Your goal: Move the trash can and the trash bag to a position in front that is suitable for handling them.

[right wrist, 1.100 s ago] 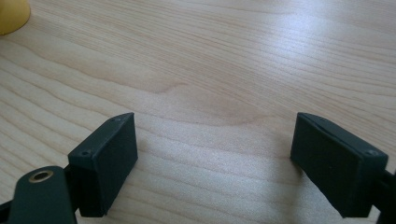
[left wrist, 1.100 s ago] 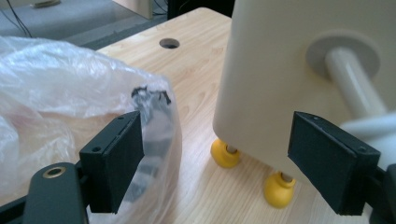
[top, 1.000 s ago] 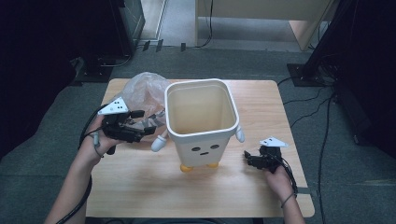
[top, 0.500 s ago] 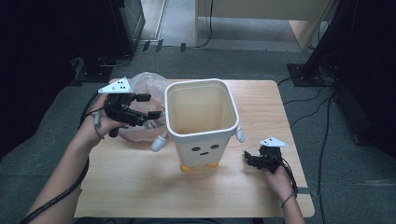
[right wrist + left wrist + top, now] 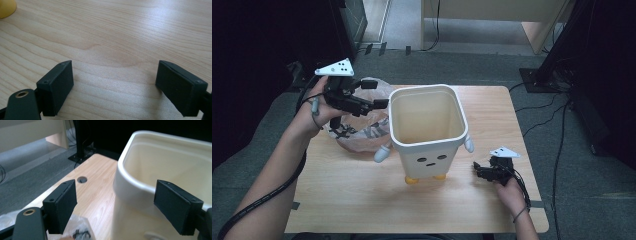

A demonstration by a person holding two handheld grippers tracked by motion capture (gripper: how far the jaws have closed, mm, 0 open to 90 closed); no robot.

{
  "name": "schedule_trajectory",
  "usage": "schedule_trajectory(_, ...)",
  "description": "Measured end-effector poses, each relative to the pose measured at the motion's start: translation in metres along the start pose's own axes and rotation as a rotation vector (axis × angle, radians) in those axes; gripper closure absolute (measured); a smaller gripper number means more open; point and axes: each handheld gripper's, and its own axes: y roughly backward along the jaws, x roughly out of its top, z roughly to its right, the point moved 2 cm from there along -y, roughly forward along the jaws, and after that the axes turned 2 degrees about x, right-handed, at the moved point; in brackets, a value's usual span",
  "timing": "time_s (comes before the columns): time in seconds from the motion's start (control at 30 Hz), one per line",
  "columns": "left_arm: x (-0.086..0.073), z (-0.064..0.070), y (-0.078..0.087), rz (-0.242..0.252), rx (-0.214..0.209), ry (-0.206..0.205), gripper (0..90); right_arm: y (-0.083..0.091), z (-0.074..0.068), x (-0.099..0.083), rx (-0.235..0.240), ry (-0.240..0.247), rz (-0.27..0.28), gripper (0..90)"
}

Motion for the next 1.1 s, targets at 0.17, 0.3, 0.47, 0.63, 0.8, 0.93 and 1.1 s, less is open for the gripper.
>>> schedule_trajectory(0.17,0.012,0.000,-0.006,-0.001,-0.002,-0.007,18.6,0.000,0.000,0.000,-0.001,-0.002,0.000,14.6)
schedule_trajectory(0.3,0.015,0.002,-0.017,-0.006,-0.019,-0.002,18.7,0.000,0.000,0.000,0.000,-0.001,0.000,14.6)
schedule_trajectory(0.47,0.011,0.001,-0.032,-0.021,-0.035,0.003,32.4,0.000,0.000,0.000,0.000,-0.001,0.000,14.6)
schedule_trajectory(0.63,0.012,-0.001,-0.044,-0.059,-0.045,0.062,41.9,0.000,0.000,0.000,0.000,-0.001,0.000,14.6)
schedule_trajectory(0.8,0.016,0.000,-0.054,-0.107,-0.021,0.045,53.6,0.000,0.000,0.000,0.000,-0.001,0.000,14.6)
schedule_trajectory(0.93,0.019,0.004,-0.059,-0.126,-0.020,0.016,67.1,0.000,0.000,0.000,0.000,-0.001,0.000,14.6)
schedule_trajectory(1.1,0.021,0.008,-0.060,-0.131,-0.023,-0.013,76.9,0.000,0.000,0.000,0.000,-0.001,0.000,14.6)
